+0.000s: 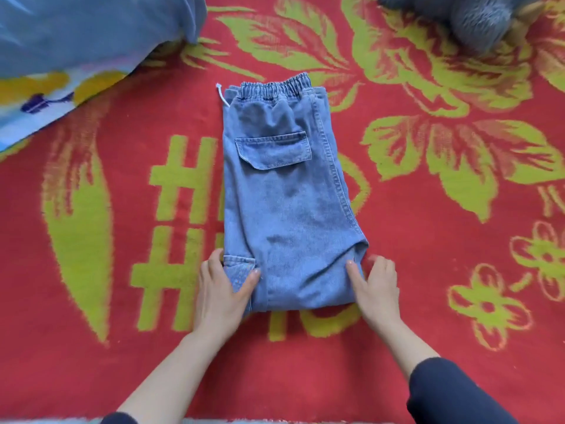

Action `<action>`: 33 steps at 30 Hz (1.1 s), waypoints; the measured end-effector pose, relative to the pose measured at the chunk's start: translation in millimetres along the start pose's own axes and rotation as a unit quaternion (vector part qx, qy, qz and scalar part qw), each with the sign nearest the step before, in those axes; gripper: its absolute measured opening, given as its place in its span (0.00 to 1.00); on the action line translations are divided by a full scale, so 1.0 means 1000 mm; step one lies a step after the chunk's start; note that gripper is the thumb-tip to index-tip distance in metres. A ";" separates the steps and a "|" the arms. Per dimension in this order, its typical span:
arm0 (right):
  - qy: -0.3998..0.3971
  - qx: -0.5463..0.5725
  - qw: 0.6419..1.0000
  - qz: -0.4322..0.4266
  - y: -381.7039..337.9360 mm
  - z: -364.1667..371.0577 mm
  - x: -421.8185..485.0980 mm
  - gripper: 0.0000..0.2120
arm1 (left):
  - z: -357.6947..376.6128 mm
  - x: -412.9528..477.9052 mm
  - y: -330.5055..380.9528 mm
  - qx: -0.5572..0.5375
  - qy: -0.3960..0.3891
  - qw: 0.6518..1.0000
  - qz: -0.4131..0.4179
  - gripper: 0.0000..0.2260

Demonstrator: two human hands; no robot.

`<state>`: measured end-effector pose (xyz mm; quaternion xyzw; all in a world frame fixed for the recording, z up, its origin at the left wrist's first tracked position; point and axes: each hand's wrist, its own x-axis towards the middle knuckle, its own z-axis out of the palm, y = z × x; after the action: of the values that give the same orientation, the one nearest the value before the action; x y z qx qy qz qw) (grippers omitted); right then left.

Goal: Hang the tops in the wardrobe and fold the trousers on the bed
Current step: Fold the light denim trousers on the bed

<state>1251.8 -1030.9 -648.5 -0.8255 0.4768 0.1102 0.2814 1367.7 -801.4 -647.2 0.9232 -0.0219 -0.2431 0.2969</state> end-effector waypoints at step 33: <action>-0.347 -0.317 0.842 -0.264 -0.007 -0.047 -0.058 0.10 | -0.018 -0.069 0.038 0.427 -0.291 0.827 0.222 0.17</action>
<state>1223.7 -1012.5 -581.6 -0.8719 0.0510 0.4563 0.1703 1319.0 -810.1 -582.7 0.8147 -0.4129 -0.3942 -0.1015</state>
